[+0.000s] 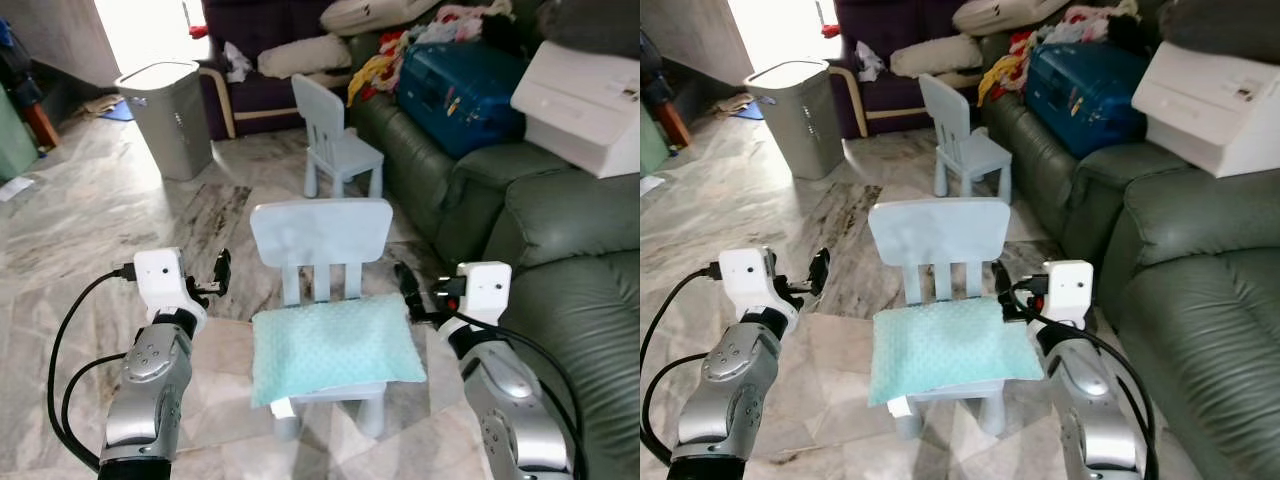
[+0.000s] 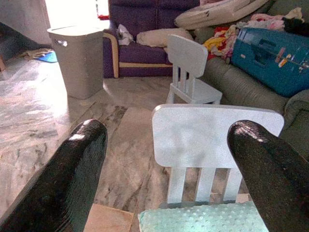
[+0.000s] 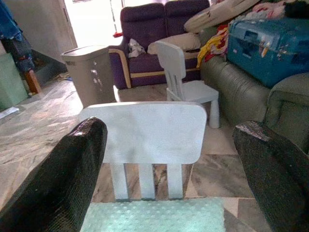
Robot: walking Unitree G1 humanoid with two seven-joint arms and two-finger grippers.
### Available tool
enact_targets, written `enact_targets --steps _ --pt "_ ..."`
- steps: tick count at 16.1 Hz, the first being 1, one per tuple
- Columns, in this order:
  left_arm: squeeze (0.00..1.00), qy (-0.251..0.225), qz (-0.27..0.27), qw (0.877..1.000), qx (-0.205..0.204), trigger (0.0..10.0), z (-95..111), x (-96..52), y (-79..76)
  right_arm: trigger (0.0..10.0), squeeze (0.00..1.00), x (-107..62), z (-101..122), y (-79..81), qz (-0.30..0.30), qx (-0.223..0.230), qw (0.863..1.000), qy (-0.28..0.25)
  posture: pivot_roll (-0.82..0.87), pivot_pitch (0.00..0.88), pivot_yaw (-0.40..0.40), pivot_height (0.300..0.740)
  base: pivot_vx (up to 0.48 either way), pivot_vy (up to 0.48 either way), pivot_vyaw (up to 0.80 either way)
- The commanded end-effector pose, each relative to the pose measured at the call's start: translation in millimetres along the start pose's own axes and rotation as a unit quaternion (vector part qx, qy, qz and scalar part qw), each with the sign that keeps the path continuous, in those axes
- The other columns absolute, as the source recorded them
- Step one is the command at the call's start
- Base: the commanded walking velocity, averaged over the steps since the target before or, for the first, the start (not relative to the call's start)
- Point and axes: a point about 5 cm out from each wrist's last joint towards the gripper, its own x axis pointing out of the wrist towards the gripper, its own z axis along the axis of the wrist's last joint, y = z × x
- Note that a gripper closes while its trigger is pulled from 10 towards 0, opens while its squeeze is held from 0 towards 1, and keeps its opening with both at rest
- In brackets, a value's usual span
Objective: Move the pillow to the sofa
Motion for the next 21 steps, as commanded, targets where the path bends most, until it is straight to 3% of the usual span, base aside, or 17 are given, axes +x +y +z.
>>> enact_targets --steps 1,10,21 --pt "0.00 -0.006 -0.001 1.000 -0.003 10.0 1.6 1.8 0.9 10.0 0.00 1.6 3.5 -0.5 -0.001 -0.002 1.000 -0.008 -0.13 0.000 0.036 0.740 0.000 0.000 0.00" --pt "0.00 -0.011 -0.021 0.999 -0.025 10.0 1.7 -0.3 -1.6 10.0 0.00 2.6 5.9 1.0 0.004 -0.011 1.000 -0.014 -0.12 0.000 0.032 0.740 0.000 0.000 0.00" --pt "0.00 -0.011 -0.027 0.999 -0.030 10.0 2.2 -0.7 -1.7 10.0 0.00 4.2 7.3 3.3 0.006 -0.013 1.000 -0.018 -0.12 0.000 0.036 0.740 0.348 0.000 0.00"
